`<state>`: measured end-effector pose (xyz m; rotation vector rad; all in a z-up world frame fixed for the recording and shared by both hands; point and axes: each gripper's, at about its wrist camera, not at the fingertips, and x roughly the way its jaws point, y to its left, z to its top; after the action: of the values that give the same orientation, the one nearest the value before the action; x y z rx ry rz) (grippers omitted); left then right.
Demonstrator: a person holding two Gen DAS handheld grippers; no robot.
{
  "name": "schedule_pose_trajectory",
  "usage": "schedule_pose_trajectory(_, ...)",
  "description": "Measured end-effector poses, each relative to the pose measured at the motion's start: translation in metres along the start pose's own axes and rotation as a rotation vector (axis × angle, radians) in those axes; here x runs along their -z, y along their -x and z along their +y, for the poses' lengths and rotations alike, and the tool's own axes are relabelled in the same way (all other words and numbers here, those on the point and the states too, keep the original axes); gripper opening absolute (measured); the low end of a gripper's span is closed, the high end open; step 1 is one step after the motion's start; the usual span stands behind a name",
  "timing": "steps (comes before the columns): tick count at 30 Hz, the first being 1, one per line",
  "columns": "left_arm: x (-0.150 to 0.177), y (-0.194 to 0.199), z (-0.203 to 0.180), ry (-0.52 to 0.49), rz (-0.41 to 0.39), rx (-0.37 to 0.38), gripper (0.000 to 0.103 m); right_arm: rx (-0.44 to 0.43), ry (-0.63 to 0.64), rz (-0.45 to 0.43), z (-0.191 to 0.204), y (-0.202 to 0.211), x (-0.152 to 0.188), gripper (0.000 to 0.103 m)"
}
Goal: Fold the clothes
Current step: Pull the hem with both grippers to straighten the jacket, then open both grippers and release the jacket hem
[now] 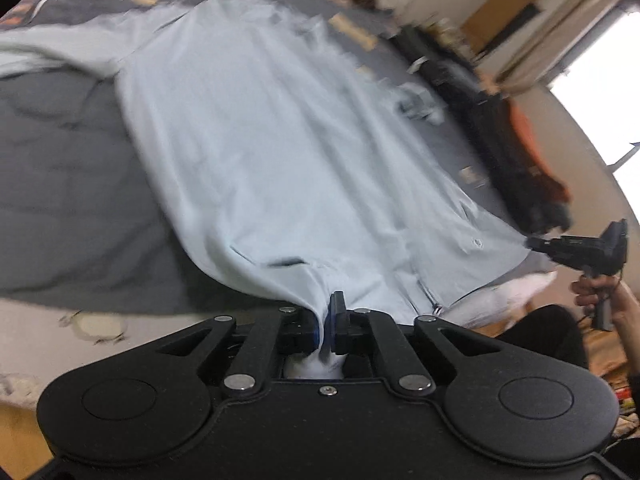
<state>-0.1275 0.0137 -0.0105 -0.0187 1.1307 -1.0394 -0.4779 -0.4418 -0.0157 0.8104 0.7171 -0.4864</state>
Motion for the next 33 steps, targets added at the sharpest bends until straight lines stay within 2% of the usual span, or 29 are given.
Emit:
schedule_pose_trajectory(2,0.002,0.012,0.005,-0.013,-0.005,-0.034,0.035,0.053,0.012,-0.014,-0.009,0.000,-0.002,0.006)
schedule_pose_trajectory(4,0.001,0.029,0.008,-0.034,-0.024,-0.065,0.047,0.102,0.025,-0.050,-0.016,0.009,-0.007,0.007)
schedule_pose_trajectory(6,0.000,0.047,0.010,-0.051,-0.056,-0.098,0.048,0.134,0.043,-0.094,-0.019,0.020,-0.015,0.007)
schedule_pose_trajectory(9,-0.016,0.066,0.009,-0.053,-0.124,-0.133,0.048,0.109,0.094,-0.141,0.000,0.009,-0.025,0.007)
schedule_pose_trajectory(12,-0.042,0.071,-0.002,-0.065,-0.202,-0.143,0.049,0.072,0.150,-0.174,0.024,-0.009,-0.035,0.013)
schedule_pose_trajectory(14,-0.065,0.064,-0.015,-0.096,-0.247,-0.128,0.055,0.016,0.185,-0.176,0.051,-0.033,-0.039,0.019)
schedule_pose_trajectory(18,-0.112,0.035,-0.045,-0.157,-0.330,-0.080,0.056,-0.106,0.242,-0.171,0.109,-0.082,-0.043,0.026)
schedule_pose_trajectory(20,-0.132,0.017,-0.055,-0.179,-0.362,-0.086,0.059,-0.159,0.282,-0.161,0.140,-0.108,-0.044,0.029)
schedule_pose_trajectory(23,-0.159,-0.015,-0.061,-0.171,-0.395,-0.126,0.061,-0.222,0.323,-0.133,0.178,-0.140,-0.052,0.033)
schedule_pose_trajectory(25,-0.167,-0.032,-0.057,-0.130,-0.413,-0.116,0.062,-0.239,0.351,-0.133,0.196,-0.156,-0.058,0.036)
schedule_pose_trajectory(27,-0.174,-0.050,-0.049,-0.110,-0.388,-0.140,0.062,-0.246,0.385,-0.138,0.216,-0.174,-0.068,0.038)
schedule_pose_trajectory(30,-0.179,-0.063,-0.033,-0.085,-0.362,-0.229,0.062,-0.244,0.444,-0.155,0.247,-0.202,-0.088,0.041)
schedule_pose_trajectory(33,-0.175,-0.066,-0.018,-0.084,-0.352,-0.248,0.062,-0.236,0.504,-0.174,0.279,-0.231,-0.108,0.043)
